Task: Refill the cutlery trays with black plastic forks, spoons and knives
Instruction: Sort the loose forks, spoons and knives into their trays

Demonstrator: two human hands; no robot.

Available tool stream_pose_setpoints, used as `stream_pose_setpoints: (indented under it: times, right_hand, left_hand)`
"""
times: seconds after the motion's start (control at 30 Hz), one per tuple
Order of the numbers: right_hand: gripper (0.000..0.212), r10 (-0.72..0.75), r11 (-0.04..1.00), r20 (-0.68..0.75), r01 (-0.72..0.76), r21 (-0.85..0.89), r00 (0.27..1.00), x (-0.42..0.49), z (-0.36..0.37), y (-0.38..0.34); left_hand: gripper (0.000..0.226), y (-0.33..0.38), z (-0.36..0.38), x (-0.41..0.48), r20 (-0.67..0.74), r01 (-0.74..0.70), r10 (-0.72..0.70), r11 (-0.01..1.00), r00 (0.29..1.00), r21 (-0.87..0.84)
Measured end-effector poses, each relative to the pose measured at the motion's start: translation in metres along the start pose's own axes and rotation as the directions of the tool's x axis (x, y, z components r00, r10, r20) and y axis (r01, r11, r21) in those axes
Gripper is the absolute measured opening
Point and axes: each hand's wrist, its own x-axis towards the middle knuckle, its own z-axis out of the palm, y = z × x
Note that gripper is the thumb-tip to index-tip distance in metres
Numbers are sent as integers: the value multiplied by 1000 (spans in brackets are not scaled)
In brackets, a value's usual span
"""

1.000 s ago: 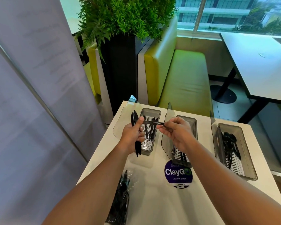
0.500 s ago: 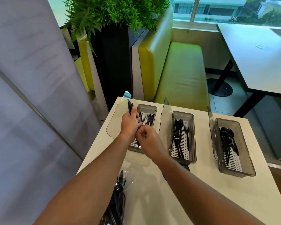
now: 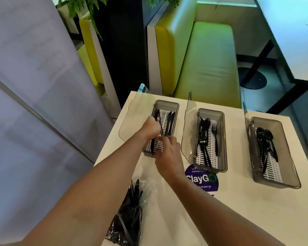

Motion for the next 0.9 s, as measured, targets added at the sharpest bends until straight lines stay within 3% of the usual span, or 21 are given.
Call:
stream_pose_setpoints:
  times: [0.13, 0.33, 0.63, 0.9]
  right_hand:
    - [63, -17, 998, -35, 14, -64, 999, -5, 13, 17]
    - [65, -29, 998, 14, 28, 47, 999, -8, 18, 32]
    - [63, -69, 996, 48, 72, -49, 996, -8, 17, 41]
    - [68, -68, 991, 172, 87, -105, 983, -17, 4, 37]
  left_hand:
    - [26, -2, 8, 20, 18, -35, 31, 954, 999, 296]
    - [39, -13, 31, 37, 33, -64, 55, 844, 998, 533]
    - [25, -7, 35, 32, -3, -158, 193, 814, 981, 559]
    - [24, -18, 3, -5, 75, -243, 232, 887, 970, 393]
